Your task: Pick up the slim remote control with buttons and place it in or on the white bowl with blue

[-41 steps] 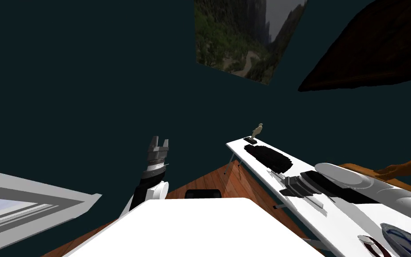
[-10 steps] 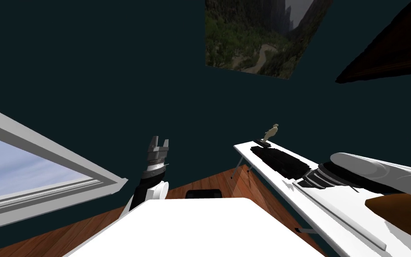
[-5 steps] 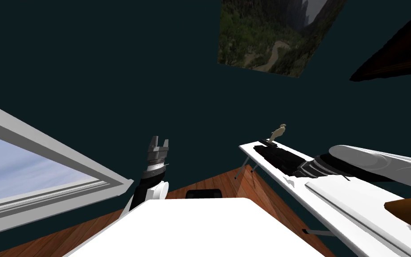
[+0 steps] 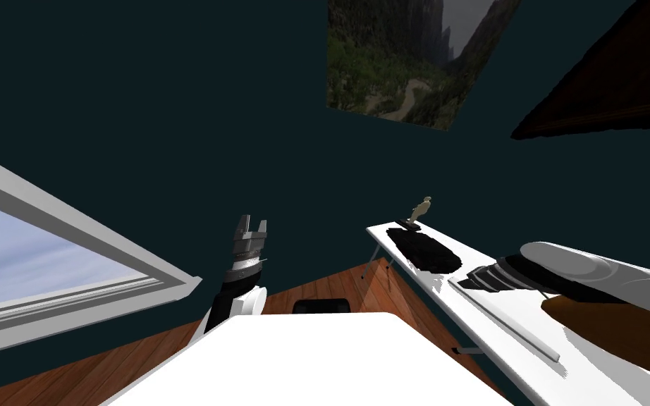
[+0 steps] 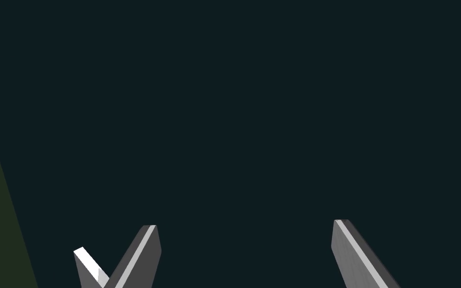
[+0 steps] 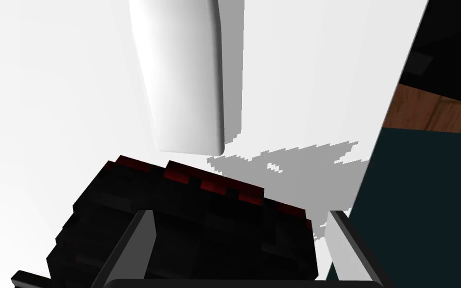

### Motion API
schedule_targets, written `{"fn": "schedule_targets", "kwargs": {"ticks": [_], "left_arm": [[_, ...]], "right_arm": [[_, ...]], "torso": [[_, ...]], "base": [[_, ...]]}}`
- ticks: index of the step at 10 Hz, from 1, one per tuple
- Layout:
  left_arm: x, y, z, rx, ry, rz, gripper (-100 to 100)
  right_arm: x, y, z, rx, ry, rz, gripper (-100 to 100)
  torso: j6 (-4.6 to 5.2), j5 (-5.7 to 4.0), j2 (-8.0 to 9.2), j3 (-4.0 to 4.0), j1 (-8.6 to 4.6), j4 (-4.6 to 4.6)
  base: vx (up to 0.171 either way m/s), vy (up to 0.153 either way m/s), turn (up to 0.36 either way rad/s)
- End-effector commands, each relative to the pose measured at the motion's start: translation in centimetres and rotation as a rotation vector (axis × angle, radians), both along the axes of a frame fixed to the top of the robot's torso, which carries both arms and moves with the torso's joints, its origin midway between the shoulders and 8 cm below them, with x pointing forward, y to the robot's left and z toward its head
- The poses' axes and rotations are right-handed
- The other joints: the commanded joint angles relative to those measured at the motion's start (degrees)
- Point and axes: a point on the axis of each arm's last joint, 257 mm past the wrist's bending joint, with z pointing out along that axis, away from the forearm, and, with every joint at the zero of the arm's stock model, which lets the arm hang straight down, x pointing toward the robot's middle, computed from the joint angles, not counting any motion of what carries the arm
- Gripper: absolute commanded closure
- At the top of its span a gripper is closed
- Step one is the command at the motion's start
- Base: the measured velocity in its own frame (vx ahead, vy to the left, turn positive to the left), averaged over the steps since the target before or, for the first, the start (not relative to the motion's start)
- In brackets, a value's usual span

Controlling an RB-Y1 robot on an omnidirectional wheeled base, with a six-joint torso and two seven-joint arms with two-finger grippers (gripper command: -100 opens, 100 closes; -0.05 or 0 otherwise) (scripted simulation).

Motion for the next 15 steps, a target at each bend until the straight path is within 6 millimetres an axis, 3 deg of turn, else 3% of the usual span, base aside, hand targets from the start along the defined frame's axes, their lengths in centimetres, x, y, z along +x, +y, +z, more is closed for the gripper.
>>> {"fn": "schedule_targets", "kwargs": {"ticks": [1,6,8,9,10,12,13,14,15], "left_arm": [[0.0,0.0,0.0,0.0,0.0,0.0,0],[0.0,0.0,0.0,0.0,0.0,0.0,0],[0.0,0.0,0.0,0.0,0.0,0.0,0],[0.0,0.0,0.0,0.0,0.0,0.0,0],[0.0,0.0,0.0,0.0,0.0,0.0,0],[0.0,0.0,0.0,0.0,0.0,0.0,0],[0.0,0.0,0.0,0.0,0.0,0.0,0],[0.0,0.0,0.0,0.0,0.0,0.0,0],[0.0,0.0,0.0,0.0,0.0,0.0,0]], "right_arm": [[-1.2,0.2,-1.5,0.029,0.01,-0.022,-100],[-6.0,3.1,-7.5,0.145,0.084,-0.091,-100],[-5.8,3.0,-7.4,0.14,0.079,-0.091,-100],[-5.9,3.0,-7.4,0.141,0.081,-0.091,0],[-6.5,3.3,-8.8,0.15,0.073,-0.098,-100],[-7.2,3.8,-10.5,0.159,0.065,-0.107,-100],[-6.8,3.6,-9.9,0.158,0.066,-0.105,-100],[-6.9,3.5,-10.0,0.157,0.065,-0.103,100],[-6.9,3.7,-10.0,0.16,0.066,-0.102,100]], "torso": [[0.0,0.0,0.0,0.0,0.0,0.0],[-0.02,0.03,-0.11,-0.06,0.11,-0.02],[-0.05,0.1,-0.1,-0.06,0.42,-0.02],[-0.05,0.16,-0.15,-0.08,0.64,-0.03],[-0.05,0.2,-0.17,-0.1,0.75,-0.04],[-0.05,0.17,-0.13,-0.08,0.67,-0.03],[-0.02,-0.07,-0.16,-0.12,0.4,-0.09],[-0.01,-0.13,-0.22,-0.16,0.23,-0.11],[0.0,-0.13,-0.26,-0.18,0.17,-0.12]], "base": [[-0.014,-0.15,-0.034],[-0.024,-0.175,-0.031],[-0.01,-0.052,0.0],[-0.001,-0.007,0.0],[-0.005,-0.025,0.02],[-0.012,-0.046,0.034],[-0.006,-0.016,0.012],[0.0,0.0,0.0],[0.0,0.0,0.0]]}}
